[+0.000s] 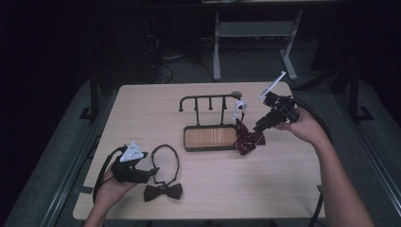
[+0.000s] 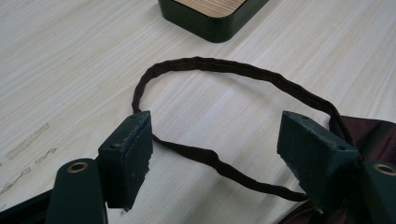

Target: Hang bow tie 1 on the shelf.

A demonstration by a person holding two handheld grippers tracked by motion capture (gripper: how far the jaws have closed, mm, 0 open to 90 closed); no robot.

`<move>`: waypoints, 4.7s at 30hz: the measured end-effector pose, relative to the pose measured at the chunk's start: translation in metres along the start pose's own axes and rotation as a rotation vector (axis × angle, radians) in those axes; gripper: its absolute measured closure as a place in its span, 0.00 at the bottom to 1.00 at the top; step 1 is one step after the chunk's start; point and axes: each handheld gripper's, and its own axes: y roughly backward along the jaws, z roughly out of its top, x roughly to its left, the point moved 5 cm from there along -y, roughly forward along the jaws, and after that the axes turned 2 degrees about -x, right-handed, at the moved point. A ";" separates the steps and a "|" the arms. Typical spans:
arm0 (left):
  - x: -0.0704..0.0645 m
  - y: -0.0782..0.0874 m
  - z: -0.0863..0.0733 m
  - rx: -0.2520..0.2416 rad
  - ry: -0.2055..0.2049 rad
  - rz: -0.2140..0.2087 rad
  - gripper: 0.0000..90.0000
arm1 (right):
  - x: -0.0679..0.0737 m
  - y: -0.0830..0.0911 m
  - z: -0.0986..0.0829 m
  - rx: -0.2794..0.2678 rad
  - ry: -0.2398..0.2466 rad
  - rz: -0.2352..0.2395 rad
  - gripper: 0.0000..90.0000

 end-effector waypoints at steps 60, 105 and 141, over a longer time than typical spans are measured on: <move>0.002 -0.002 -0.002 0.011 0.009 0.002 0.35 | 0.040 -0.056 -0.084 -0.053 -0.012 0.064 0.55; 0.043 -0.039 0.012 0.194 0.054 0.066 0.62 | 0.058 -0.076 -0.119 -0.079 -0.009 0.009 0.46; 0.041 -0.055 0.003 0.285 0.042 0.046 1.00 | 0.057 -0.076 -0.118 -0.104 -0.007 0.032 0.46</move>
